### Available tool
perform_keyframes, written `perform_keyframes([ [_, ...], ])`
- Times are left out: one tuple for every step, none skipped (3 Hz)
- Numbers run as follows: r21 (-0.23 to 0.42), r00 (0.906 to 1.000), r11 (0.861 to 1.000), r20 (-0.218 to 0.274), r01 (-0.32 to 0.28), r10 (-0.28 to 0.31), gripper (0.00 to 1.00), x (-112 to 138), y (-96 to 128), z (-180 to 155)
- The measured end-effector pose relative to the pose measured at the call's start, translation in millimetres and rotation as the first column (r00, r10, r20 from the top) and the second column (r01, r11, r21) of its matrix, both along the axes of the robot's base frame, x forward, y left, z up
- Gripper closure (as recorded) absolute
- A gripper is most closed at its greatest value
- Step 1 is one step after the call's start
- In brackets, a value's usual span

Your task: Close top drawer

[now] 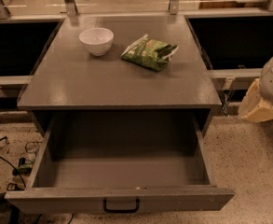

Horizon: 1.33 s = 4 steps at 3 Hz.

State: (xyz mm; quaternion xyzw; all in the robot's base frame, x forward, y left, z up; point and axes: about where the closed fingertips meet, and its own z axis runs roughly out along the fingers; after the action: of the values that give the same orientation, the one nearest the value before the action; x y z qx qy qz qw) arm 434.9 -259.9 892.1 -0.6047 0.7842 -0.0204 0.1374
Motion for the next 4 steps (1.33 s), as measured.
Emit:
perform_keyframes([
  [0.0,1.0,1.0,0.0,0.0,0.0,1.0,0,0,0],
  [0.055,0.9996,0.998,0.011,-0.028,0.027,1.0,-24,10,0],
  [0.107,0.9985,0.993,0.004,-0.055,0.055,1.0,-62,17,-6],
  [0.129,0.9918,0.985,-0.036,-0.117,0.122,1.0,-133,25,-21],
])
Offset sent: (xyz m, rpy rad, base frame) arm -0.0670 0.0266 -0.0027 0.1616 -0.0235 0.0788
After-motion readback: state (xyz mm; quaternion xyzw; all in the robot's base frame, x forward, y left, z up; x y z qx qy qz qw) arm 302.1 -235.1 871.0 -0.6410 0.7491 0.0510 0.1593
